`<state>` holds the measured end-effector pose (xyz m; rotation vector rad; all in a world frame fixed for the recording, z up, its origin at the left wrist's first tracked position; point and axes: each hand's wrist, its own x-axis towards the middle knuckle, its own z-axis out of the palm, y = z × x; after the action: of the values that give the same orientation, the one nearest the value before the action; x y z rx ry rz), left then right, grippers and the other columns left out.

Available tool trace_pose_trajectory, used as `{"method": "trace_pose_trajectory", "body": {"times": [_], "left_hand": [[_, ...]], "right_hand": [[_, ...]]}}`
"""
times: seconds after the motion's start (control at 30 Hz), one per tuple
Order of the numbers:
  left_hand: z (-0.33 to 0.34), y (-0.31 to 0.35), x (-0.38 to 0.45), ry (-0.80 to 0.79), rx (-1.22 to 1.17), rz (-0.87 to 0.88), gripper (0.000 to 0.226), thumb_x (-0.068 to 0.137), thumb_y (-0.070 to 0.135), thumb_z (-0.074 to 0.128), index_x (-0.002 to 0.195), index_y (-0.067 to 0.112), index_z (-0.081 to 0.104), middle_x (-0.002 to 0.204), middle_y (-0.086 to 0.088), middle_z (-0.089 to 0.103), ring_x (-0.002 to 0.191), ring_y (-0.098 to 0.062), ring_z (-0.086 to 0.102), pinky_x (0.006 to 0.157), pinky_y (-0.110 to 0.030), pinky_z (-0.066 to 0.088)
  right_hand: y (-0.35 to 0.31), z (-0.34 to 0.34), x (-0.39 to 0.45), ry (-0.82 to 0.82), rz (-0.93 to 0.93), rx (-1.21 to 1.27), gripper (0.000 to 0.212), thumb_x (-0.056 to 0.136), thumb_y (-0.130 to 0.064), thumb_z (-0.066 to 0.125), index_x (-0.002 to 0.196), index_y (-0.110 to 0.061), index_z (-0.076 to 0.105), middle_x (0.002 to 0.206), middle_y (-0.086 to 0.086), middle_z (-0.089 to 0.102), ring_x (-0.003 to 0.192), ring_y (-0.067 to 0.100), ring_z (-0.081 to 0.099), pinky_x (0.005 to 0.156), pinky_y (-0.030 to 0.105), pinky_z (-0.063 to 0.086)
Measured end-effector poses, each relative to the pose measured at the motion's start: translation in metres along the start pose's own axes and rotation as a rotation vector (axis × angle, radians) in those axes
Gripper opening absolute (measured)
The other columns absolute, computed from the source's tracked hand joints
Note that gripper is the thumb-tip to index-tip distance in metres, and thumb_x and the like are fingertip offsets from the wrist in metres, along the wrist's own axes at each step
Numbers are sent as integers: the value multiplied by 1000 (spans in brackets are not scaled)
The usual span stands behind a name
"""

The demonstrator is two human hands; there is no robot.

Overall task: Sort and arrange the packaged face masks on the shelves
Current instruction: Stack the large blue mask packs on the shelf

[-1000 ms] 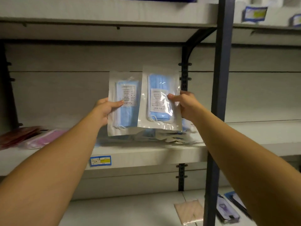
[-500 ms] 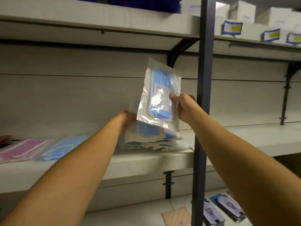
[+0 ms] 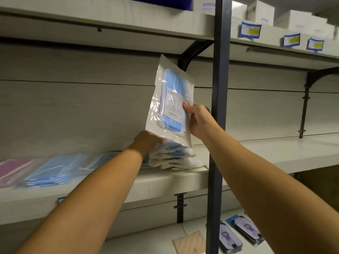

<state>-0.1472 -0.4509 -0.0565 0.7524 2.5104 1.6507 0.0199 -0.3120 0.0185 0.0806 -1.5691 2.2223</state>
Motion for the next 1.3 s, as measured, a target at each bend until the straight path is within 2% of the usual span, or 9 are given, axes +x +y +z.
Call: {"method": "trace_pose_trajectory", "body": {"times": [0.13, 0.23, 0.3, 0.37, 0.5, 0.63, 0.87, 1.0, 1.3], "left_hand": [[-13, -6, 6, 42, -28, 3, 54, 58, 56, 85, 93, 18, 68, 83, -2, 69, 70, -18, 62, 68, -30, 55], [-31, 0, -6, 174, -44, -36, 35, 83, 39, 78, 92, 7, 66, 75, -9, 60, 58, -24, 52, 59, -30, 45], [-49, 1, -8, 272, 107, -42, 39, 88, 41, 73, 104, 5, 70, 102, -15, 71, 87, -35, 68, 79, -38, 53], [-72, 0, -16, 336, 316, -43, 48, 90, 45, 69, 118, 6, 67, 121, -13, 68, 112, -36, 64, 93, -38, 53], [-118, -19, -29, 357, 582, 30, 59, 90, 46, 70, 136, 11, 57, 132, -10, 63, 119, -31, 60, 99, -38, 50], [-147, -33, -40, 330, 659, 55, 55, 90, 44, 71, 135, 14, 58, 126, -8, 65, 112, -27, 62, 98, -40, 52], [-168, -49, -53, 276, 768, 94, 42, 91, 36, 68, 128, 17, 63, 119, -4, 67, 104, -23, 63, 97, -38, 52], [-172, -56, -58, 251, 797, 99, 40, 91, 34, 67, 128, 18, 63, 117, -2, 66, 104, -22, 62, 96, -39, 52], [-173, -63, -60, 224, 835, 89, 41, 93, 35, 65, 131, 20, 61, 116, 1, 64, 103, -20, 61, 96, -37, 51]], "right_hand": [[2, 3, 3, 21, 3, 15, 13, 99, -14, 60, 110, -9, 56, 104, 9, 70, 105, 30, 68, 90, 47, 56], [4, 3, 14, 107, 17, 21, 18, 95, -15, 65, 110, -8, 58, 111, 10, 70, 109, 32, 68, 96, 50, 54], [5, 4, 23, 209, 61, -49, 26, 90, -17, 71, 111, -9, 59, 114, 11, 70, 105, 34, 69, 97, 51, 54], [9, 4, 33, 280, 124, -200, 25, 86, -21, 73, 106, -11, 60, 113, 11, 71, 103, 34, 68, 99, 50, 52], [14, 5, 46, 351, 230, -431, 29, 88, -24, 71, 109, -8, 59, 110, 13, 68, 98, 30, 66, 93, 42, 53], [17, 6, 43, 333, 280, -644, 21, 93, -20, 67, 96, -3, 56, 92, 13, 61, 75, 26, 58, 64, 35, 47], [29, 7, 42, 270, 367, -923, 18, 94, -19, 63, 88, -3, 58, 78, 12, 61, 66, 26, 55, 60, 33, 44], [34, 6, 47, 268, 364, -1038, 21, 89, -22, 68, 99, -4, 63, 85, 15, 66, 65, 28, 55, 57, 32, 44], [31, 15, 53, 296, 265, -1054, 21, 92, -17, 67, 105, -6, 54, 107, 19, 67, 95, 35, 65, 81, 40, 54]]}}
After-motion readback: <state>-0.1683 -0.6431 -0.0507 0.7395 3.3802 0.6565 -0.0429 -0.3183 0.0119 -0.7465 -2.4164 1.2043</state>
